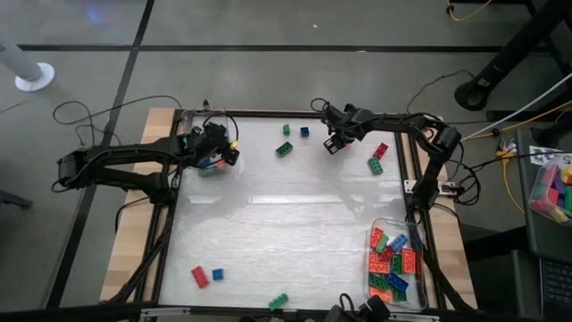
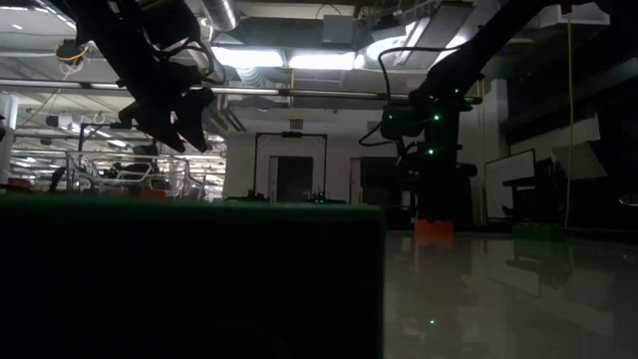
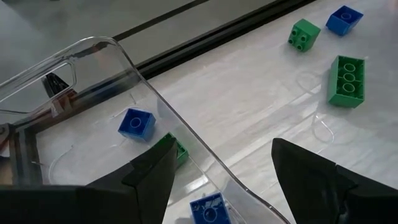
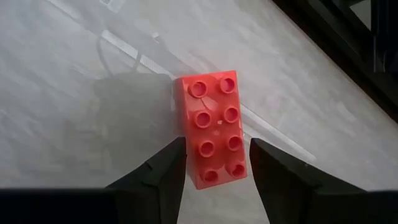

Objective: Sort blocks by size
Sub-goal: Put the 8 stud orange game piece into the bottom transparent bin

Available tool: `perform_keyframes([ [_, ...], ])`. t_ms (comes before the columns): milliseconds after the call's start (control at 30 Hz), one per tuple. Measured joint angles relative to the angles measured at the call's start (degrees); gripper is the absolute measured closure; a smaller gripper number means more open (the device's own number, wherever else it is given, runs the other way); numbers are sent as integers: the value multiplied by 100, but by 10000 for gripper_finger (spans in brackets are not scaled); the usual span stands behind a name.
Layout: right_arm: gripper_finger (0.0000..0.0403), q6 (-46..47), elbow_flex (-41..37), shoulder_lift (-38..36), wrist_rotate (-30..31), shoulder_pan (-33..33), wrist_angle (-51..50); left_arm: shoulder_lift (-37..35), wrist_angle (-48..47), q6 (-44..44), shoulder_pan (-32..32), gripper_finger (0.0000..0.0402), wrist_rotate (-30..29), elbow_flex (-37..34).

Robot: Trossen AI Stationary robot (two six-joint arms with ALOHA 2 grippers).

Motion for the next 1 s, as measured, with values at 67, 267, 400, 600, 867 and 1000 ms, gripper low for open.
perform_keyframes([
  [67, 226, 0, 0, 0, 1, 0, 2, 0, 0, 0, 0, 153, 0, 0],
  [267, 226, -5, 2, 0, 5, -36, 101, 0, 0, 8, -1, 153, 0, 0],
  [400, 226, -5, 9, 26, 97, -103, 194, 0, 0, 9, -2, 153, 0, 0],
  [600, 226, 244, 122, 26, -274, -103, -69, 0, -2, 9, -2, 153, 41, 0],
  [867, 226, 485, 271, 24, -939, 228, -770, 0, 0, 9, -1, 153, 68, 0],
  [1000, 226, 476, 242, 24, -606, 470, -1168, 0, 0, 9, 0, 153, 68, 0],
])
